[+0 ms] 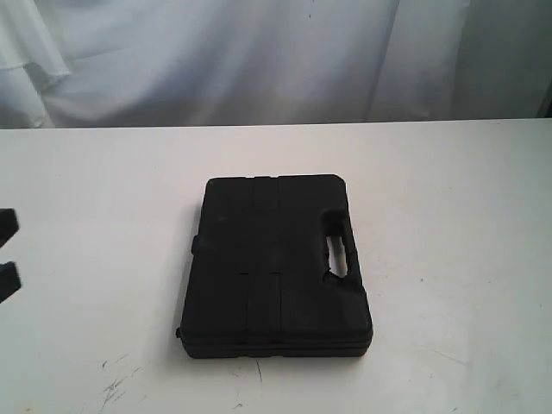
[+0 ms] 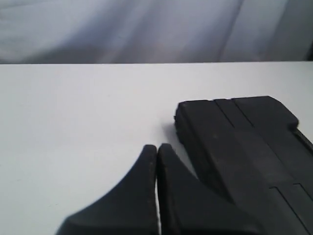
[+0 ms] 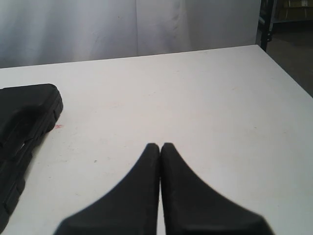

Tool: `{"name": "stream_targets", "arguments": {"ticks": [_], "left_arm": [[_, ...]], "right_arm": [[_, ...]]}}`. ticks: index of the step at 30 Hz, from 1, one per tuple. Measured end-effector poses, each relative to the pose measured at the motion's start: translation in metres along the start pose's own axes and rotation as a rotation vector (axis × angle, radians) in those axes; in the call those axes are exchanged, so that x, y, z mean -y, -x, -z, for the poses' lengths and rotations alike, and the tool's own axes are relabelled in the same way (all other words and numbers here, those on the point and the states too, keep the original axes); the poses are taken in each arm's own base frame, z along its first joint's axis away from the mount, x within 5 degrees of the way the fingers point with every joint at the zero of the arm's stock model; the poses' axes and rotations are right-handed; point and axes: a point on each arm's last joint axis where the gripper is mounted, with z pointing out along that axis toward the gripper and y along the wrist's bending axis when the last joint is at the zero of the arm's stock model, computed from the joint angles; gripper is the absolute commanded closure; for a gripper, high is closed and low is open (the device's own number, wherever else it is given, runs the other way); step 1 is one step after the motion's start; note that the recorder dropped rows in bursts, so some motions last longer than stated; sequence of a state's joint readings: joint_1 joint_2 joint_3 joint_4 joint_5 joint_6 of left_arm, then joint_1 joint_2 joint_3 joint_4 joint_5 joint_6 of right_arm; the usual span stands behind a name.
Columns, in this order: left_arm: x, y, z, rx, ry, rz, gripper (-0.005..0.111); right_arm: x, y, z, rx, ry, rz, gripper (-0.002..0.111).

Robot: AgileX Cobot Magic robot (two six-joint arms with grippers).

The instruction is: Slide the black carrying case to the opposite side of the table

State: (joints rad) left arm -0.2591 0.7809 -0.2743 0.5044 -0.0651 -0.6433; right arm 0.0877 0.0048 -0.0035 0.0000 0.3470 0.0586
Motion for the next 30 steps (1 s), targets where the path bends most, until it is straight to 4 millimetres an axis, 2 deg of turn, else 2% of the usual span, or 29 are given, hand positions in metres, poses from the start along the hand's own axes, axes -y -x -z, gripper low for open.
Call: {"name": "stream_targets", "arguments": {"ticks": [6,12,18,30], "left_arm": [[-0.021,-0.019,0.036,0.161,0.147,0.047,0.107],[-0.029,-0.038,0.058,0.281,0.249,0.092,0.107],[-0.029,-0.046,0.066,0.338,0.269,0.112,0.107],[-0.030,-0.049,0.068,0.335,0.274,0.228,0.107]], "right_arm": [[0.000,0.000,0.000,0.000,0.000,0.000,0.108],[0.000,0.000,0.000,0.000,0.000,0.000,0.108],[0.000,0.000,0.000,0.000,0.000,0.000,0.108],[0.000,0.000,0.000,0.000,0.000,0.000,0.108]]}}
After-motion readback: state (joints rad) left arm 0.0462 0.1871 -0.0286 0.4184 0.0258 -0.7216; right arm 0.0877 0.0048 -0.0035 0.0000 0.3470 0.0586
